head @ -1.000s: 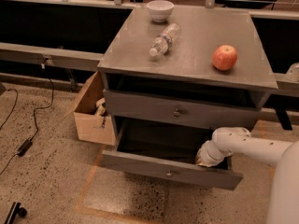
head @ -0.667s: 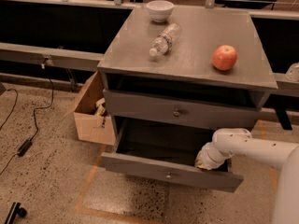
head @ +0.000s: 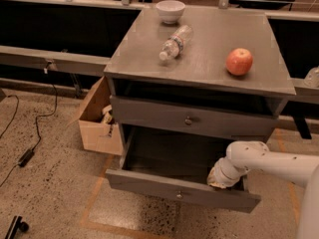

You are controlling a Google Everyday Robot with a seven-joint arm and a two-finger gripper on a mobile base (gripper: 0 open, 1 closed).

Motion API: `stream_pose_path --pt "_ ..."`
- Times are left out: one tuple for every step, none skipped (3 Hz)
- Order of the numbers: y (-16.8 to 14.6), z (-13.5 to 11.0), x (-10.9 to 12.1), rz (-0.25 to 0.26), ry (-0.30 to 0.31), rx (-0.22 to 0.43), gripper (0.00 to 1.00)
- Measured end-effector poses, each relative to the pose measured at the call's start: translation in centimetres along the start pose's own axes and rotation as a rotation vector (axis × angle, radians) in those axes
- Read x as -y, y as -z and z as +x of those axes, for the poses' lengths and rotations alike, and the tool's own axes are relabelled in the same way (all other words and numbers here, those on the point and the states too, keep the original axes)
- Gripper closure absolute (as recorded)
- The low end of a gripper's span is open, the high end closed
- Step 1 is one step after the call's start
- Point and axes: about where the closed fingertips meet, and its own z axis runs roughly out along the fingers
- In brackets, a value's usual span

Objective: Open middle drawer

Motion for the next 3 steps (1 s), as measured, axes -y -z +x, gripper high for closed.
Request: stream_pose_path --pt "0.0 0.0 0.2 0.000 0.000 0.000 1.00" --pt "0.1 -0.6 -3.1 -0.065 -0.015 -0.001 1.00" --pt "0.1 -0.6 -2.9 -0.066 -0.015 0.000 1.00"
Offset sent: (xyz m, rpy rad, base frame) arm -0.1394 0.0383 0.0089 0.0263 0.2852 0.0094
